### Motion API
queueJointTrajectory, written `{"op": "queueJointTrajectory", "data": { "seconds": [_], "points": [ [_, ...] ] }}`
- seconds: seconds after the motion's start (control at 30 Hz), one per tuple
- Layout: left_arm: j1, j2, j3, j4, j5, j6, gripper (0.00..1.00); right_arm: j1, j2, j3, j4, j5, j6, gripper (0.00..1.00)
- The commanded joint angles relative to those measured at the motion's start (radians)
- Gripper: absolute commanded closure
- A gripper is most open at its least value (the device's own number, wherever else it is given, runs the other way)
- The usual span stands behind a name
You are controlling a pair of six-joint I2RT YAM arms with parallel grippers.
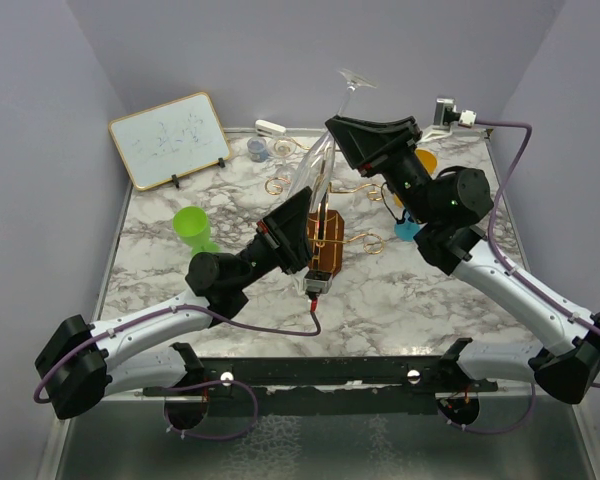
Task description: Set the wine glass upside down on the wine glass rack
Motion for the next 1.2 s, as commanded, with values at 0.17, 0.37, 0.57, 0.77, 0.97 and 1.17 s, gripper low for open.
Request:
{"op": "queueJointTrajectory", "data": {
  "seconds": [0.17, 0.37, 0.57, 0.77, 0.97, 1.17],
  "points": [
    [-0.003, 0.013, 0.033, 0.002, -0.002, 0.01, 1.0, 0.005, 0.025, 0.028, 0.024, -0.056, 0.015, 0.72],
    [-0.003, 0.016, 0.036, 0.0, -0.004, 0.011, 1.0, 0.005, 0.021, 0.021, 0.029, -0.05, 0.017, 0.85],
    [-0.004, 0.014, 0.035, -0.008, -0.005, 0.015, 1.0, 0.005, 0.002, 0.015, 0.028, -0.027, 0.0, 0.99],
    [-0.003, 0.02, 0.029, -0.009, 0.017, 0.032, 0.4, -0.006, -0.017, 0.075, -0.02, 0.067, -0.107, 0.99],
    [-0.007, 0.01, 0.048, -0.029, -0.025, 0.018, 0.17, -0.068, -0.05, 0.166, -0.118, 0.123, -0.23, 0.99],
    [-0.01, -0.027, 0.074, -0.133, -0.16, -0.007, 0.09, -0.11, -0.15, 0.168, -0.296, 0.201, -0.401, 0.99]
  ]
}}
